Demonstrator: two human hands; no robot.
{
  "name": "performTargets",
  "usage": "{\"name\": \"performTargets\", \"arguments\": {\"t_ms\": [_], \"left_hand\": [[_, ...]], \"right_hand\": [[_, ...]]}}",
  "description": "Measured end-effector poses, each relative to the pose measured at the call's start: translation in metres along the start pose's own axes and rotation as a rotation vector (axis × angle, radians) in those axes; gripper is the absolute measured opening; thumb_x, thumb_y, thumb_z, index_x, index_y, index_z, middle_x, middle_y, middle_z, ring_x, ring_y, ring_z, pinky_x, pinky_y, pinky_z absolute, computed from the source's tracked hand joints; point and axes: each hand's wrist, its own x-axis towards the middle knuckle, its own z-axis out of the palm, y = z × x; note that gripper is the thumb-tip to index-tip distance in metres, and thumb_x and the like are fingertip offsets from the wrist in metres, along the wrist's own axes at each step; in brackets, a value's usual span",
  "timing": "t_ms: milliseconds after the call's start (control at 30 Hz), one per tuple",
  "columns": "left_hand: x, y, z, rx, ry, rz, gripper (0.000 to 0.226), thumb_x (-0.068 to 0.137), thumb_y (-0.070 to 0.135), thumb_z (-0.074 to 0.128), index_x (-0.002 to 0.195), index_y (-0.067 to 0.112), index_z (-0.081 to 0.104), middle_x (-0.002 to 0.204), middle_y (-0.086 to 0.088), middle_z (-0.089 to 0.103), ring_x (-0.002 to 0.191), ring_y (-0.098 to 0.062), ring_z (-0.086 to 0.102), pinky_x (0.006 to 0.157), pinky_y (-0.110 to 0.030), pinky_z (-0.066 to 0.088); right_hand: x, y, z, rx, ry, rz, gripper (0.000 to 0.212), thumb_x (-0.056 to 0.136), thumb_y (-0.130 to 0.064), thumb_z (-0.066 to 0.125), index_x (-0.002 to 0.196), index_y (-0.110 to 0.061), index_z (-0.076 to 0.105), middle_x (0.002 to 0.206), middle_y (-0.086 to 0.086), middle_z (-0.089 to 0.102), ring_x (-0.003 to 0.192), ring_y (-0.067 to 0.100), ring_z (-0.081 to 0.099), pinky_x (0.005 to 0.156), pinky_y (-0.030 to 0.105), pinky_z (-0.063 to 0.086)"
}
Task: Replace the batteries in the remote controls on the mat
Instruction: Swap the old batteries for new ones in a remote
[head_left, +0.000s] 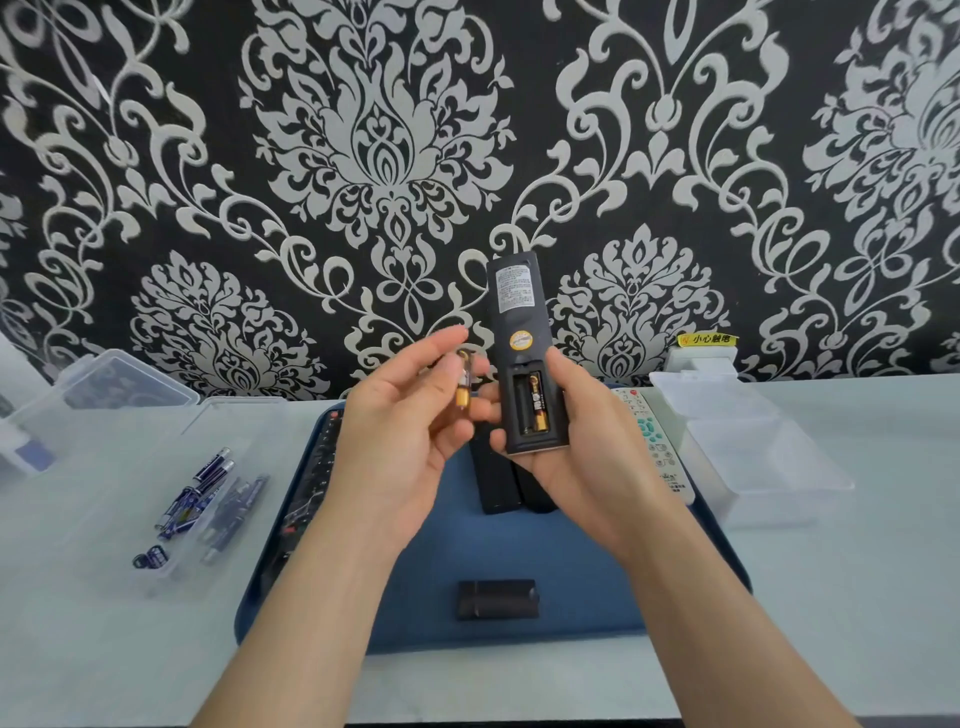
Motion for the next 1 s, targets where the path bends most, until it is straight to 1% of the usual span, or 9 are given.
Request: {"name": "performTargets", "arguments": {"t_ms": [100, 200, 333, 433, 633, 733, 800, 867, 1000], "left_hand": [[0.001, -0.001, -0.002, 0.376, -0.021, 0.131, 0.012, 0.084, 0.003, 0.068, 0.092, 0.012, 0.070, 0.077, 0.000, 0.074, 0.062, -0.008, 0.063, 0.061, -0.016, 0.049], [0.002, -0.004, -0.002, 0.473, -0.028, 0.200, 0.015, 0.076, 0.001, 0.075, 0.081, 0.015, 0.075, 0.079, -0.001, 0.074, 0.072, -0.010, 0.066, 0.072, -0.020, 0.053], [0.002, -0.006, 0.001, 0.481, -0.038, 0.229, 0.027, 0.080, -0.007, 0.069, 0.090, 0.018, 0.070, 0.081, 0.000, 0.074, 0.072, -0.007, 0.068, 0.069, -0.015, 0.051], [0.002, -0.007, 0.004, 0.447, -0.035, 0.257, 0.030, 0.078, -0.007, 0.070, 0.093, 0.018, 0.062, 0.083, 0.001, 0.075, 0.073, -0.013, 0.067, 0.072, -0.022, 0.055], [0.001, -0.012, 0.008, 0.463, -0.050, 0.345, 0.017, 0.086, 0.007, 0.068, 0.091, 0.022, 0.074, 0.080, 0.006, 0.070, 0.069, -0.010, 0.064, 0.066, -0.020, 0.052], [0.003, -0.013, 0.005, 0.430, -0.041, 0.330, 0.021, 0.087, 0.007, 0.066, 0.096, 0.024, 0.075, 0.090, -0.001, 0.068, 0.075, -0.013, 0.064, 0.066, -0.019, 0.052], [0.004, -0.013, 0.004, 0.418, -0.028, 0.304, 0.026, 0.085, 0.004, 0.067, 0.097, 0.027, 0.072, 0.087, -0.003, 0.070, 0.075, -0.016, 0.066, 0.066, -0.026, 0.055], [0.004, -0.014, 0.006, 0.445, -0.016, 0.315, 0.029, 0.082, 0.003, 0.071, 0.095, 0.029, 0.070, 0.082, -0.003, 0.073, 0.075, -0.018, 0.068, 0.067, -0.032, 0.057], [0.002, -0.015, 0.009, 0.622, -0.001, 0.467, 0.027, 0.073, 0.002, 0.079, 0.090, 0.023, 0.072, 0.086, 0.001, 0.062, 0.071, -0.001, 0.058, 0.053, -0.010, 0.048]], "right_hand": [[0.000, 0.001, 0.000, -0.012, 0.024, -0.014, 0.044, 0.103, -0.033, 0.044, 0.124, 0.003, 0.058, 0.096, 0.014, 0.067, 0.080, 0.021, 0.063, 0.065, 0.032, 0.052], [0.000, 0.001, -0.001, -0.033, 0.017, -0.019, 0.040, 0.103, -0.034, 0.044, 0.121, -0.002, 0.060, 0.097, 0.010, 0.069, 0.078, 0.017, 0.067, 0.068, 0.033, 0.052], [0.000, 0.001, -0.002, -0.079, -0.005, -0.036, 0.038, 0.104, -0.035, 0.041, 0.117, -0.006, 0.063, 0.093, 0.006, 0.072, 0.076, 0.014, 0.068, 0.069, 0.032, 0.052], [0.000, 0.002, -0.001, -0.096, -0.009, -0.045, 0.039, 0.104, -0.035, 0.042, 0.120, -0.005, 0.061, 0.092, 0.006, 0.070, 0.076, 0.015, 0.066, 0.068, 0.033, 0.052], [0.001, 0.006, 0.001, -0.133, -0.032, -0.053, 0.042, 0.105, -0.036, 0.038, 0.121, -0.007, 0.063, 0.103, 0.010, 0.070, 0.086, 0.020, 0.065, 0.071, 0.034, 0.051], [0.002, 0.006, 0.000, -0.136, -0.036, -0.064, 0.043, 0.105, -0.037, 0.037, 0.123, -0.006, 0.062, 0.096, 0.006, 0.071, 0.077, 0.015, 0.065, 0.069, 0.033, 0.051], [0.002, 0.007, -0.001, -0.153, -0.034, -0.067, 0.043, 0.105, -0.037, 0.037, 0.123, -0.007, 0.061, 0.098, 0.008, 0.071, 0.077, 0.015, 0.066, 0.070, 0.034, 0.050], [0.003, 0.008, -0.001, -0.177, -0.022, -0.069, 0.042, 0.105, -0.039, 0.037, 0.124, -0.010, 0.061, 0.108, 0.013, 0.071, 0.088, 0.020, 0.068, 0.074, 0.036, 0.052], [0.003, 0.008, -0.001, -0.125, 0.003, -0.082, 0.041, 0.105, -0.037, 0.036, 0.123, -0.010, 0.061, 0.121, 0.021, 0.066, 0.111, 0.032, 0.065, 0.088, 0.048, 0.050]]}}
